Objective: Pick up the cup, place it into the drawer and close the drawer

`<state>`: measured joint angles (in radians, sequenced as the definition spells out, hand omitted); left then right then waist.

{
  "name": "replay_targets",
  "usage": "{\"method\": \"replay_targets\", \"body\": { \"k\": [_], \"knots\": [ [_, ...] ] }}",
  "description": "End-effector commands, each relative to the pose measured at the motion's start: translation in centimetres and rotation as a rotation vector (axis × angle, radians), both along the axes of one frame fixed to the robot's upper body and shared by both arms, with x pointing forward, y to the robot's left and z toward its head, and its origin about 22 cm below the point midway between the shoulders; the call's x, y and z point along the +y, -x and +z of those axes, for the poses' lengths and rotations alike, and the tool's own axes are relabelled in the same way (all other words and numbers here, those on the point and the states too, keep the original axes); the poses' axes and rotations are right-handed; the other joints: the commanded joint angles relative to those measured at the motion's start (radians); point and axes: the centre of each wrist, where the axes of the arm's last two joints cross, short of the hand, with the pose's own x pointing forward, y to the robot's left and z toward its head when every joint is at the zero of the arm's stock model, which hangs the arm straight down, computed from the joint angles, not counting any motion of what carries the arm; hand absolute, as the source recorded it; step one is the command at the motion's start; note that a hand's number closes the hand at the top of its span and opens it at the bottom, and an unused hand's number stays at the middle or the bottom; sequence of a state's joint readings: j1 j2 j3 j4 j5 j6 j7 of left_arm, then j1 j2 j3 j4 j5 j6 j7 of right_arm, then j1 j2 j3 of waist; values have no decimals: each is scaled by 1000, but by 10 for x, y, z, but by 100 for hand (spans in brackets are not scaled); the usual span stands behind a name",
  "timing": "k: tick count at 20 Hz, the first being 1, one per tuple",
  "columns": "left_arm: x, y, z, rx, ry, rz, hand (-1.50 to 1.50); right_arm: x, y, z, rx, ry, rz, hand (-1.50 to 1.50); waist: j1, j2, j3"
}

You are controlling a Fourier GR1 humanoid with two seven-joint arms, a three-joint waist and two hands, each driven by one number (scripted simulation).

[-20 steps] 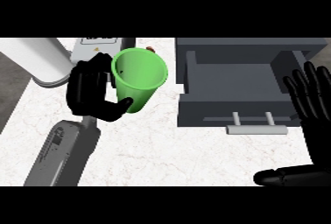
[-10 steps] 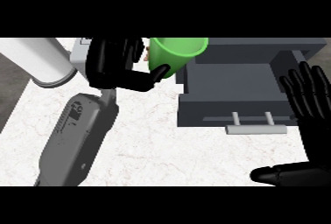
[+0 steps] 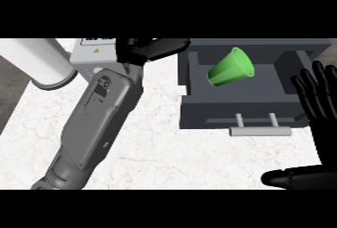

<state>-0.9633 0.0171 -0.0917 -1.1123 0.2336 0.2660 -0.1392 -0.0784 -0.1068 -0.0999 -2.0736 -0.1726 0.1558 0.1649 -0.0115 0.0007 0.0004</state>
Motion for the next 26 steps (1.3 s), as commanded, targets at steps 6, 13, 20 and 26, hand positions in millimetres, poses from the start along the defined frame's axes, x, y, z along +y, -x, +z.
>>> {"method": "replay_targets", "body": {
  "k": [6, 13, 20, 26],
  "knots": [
    [-40, -22, -3, 61, -45, 56, 150, -8, 3, -5, -6, -5, -4, -150, -17, 4, 0],
    [-50, -35, -28, 84, -84, 73, 150, 4, -7, -1, -4, 0, 27, -150, -47, 12, 0],
    [-66, -28, -39, 133, -181, 59, 150, -3, -25, -4, -25, 8, 29, -150, -57, 13, 1],
    [-66, -33, -44, 126, -250, 53, 150, 8, -14, -12, -24, -9, 67, -150, -76, 18, 1]
  ]
}}
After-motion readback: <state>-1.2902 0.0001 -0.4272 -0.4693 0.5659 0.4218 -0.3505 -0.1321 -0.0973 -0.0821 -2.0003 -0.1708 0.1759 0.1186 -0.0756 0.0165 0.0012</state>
